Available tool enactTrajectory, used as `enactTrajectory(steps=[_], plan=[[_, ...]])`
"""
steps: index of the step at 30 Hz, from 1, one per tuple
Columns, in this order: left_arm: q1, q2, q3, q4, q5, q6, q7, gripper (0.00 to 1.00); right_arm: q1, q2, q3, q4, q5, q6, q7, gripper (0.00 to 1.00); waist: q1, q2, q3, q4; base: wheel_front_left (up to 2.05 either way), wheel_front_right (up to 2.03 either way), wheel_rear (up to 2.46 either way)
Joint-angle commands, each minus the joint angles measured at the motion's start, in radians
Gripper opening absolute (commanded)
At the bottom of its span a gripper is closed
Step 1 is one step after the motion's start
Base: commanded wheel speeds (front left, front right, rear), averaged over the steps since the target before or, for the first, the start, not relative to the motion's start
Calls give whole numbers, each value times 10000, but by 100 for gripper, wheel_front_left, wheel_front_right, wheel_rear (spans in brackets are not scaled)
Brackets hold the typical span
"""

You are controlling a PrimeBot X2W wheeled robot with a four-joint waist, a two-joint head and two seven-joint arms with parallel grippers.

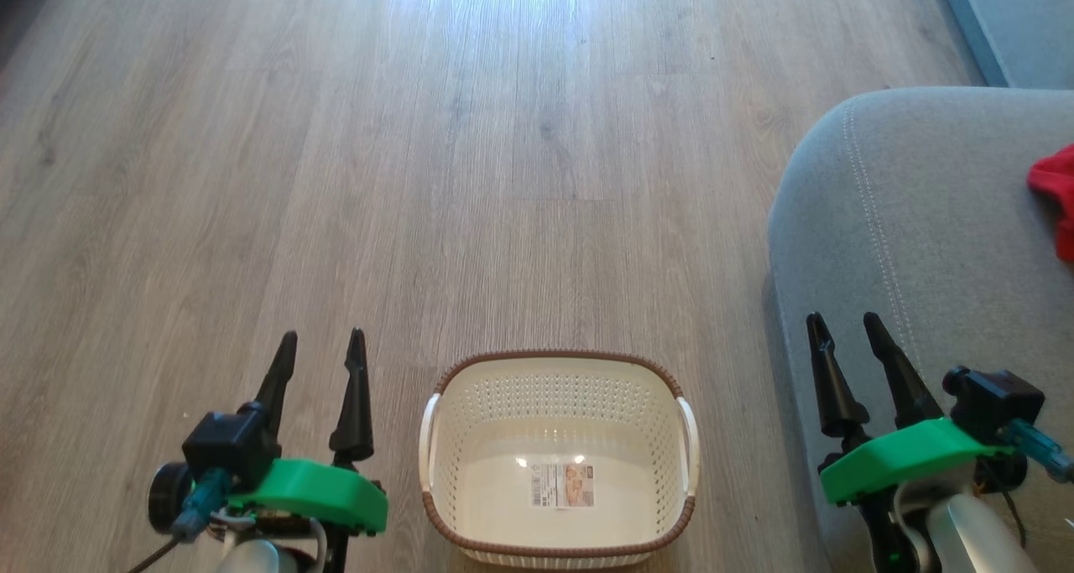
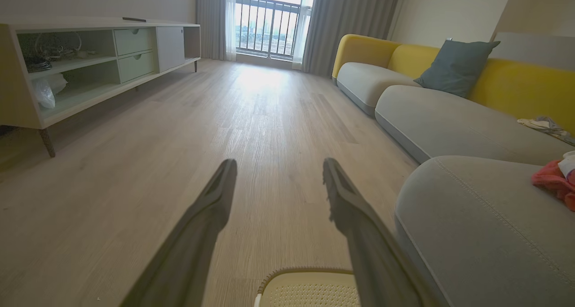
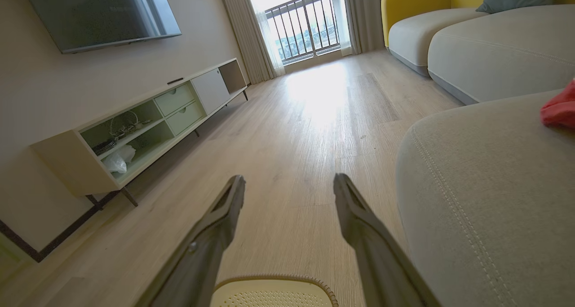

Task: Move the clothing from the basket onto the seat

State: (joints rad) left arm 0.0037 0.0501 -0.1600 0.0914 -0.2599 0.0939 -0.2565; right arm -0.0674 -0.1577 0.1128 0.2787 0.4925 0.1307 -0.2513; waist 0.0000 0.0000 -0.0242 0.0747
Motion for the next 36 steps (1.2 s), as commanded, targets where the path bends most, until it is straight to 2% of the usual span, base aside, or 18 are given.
enactTrajectory(steps=[1, 8, 16, 17, 21, 36], plan=[[-227, 1, 391, -233, -65, -66, -53, 100, -264, -42, 176, -279, -67, 0, -105, 100, 0, 0, -2, -9, 0, 0, 0], [-278, 1, 491, -218, -484, -425, -53, 100, -284, -51, 203, -239, -46, 0, -105, 100, 0, 0, -11, -62, 0, 0, 0], [-253, 1, 457, -198, -546, -527, -53, 100, -300, -69, 198, -196, -24, 0, -105, 100, 0, 0, -22, -93, 0, 0, 0], [0, 0, 114, 139, -496, -521, 0, 0, -3, 1, 1, 99, 1, 0, 0, 0, 0, 0, -22, -94, 0, 0, 0], [204, 0, 11, 743, -524, -545, 19, 0, 192, 20, 70, 644, 25, 2, 26, 0, 0, 0, -22, -99, 0, 0, 0], [58, 43, 258, 842, -2024, -733, 384, 0, 126, 136, -189, 534, 1272, 2, 430, 0, 0, 0, 11, -171, 0, 0, 0]])
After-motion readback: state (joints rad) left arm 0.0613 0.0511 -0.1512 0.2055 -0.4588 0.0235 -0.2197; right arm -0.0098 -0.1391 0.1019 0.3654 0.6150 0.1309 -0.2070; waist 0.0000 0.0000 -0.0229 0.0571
